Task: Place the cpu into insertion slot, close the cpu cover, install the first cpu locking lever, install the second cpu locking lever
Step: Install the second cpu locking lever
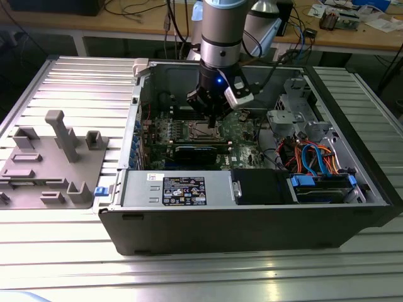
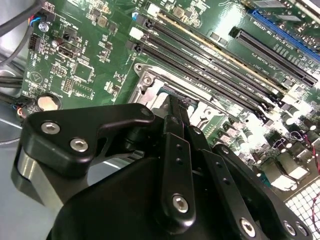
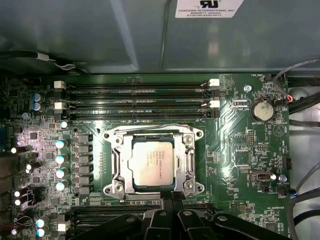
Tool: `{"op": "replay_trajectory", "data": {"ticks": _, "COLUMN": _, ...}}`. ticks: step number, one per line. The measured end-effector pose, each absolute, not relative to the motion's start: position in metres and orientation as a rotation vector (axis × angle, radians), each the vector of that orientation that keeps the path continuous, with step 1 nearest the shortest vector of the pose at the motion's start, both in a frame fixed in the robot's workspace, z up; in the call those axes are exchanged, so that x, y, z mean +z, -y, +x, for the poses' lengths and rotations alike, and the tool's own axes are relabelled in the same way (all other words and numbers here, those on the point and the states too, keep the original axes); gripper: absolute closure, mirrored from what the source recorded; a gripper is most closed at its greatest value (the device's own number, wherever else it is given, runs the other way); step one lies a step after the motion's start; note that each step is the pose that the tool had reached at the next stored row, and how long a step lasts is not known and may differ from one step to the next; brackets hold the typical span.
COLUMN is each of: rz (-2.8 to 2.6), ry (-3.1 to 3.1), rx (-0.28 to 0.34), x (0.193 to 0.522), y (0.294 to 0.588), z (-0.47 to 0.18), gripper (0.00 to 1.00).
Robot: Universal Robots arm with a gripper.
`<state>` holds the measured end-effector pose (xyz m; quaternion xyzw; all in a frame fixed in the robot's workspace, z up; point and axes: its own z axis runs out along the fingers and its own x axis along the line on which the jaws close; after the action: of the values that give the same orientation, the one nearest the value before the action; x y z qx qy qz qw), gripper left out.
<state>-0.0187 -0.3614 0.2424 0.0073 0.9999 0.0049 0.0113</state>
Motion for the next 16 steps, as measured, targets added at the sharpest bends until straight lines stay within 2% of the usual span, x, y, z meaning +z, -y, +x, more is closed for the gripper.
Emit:
{"op": "replay_trajectory", "data": {"ticks": 4, "rz": 0.023, "ry": -3.119, "rx": 0.015, "x": 0.242, "y": 0.362, "z": -0.021, "gripper": 0.89}}
{"op": "replay_trajectory", "data": {"ticks": 6, "rz": 0.023, "ry": -3.119, "rx": 0.018, "x": 0.242, "y": 0.383, "z": -0.036, "gripper": 0.89}}
{"op": "replay_trajectory", "data": {"ticks": 16, "rz": 0.023, "ry": -3.119, "rx": 0.054, "x": 0.237, "y": 0.387, "z": -0.048, "gripper": 0.89}}
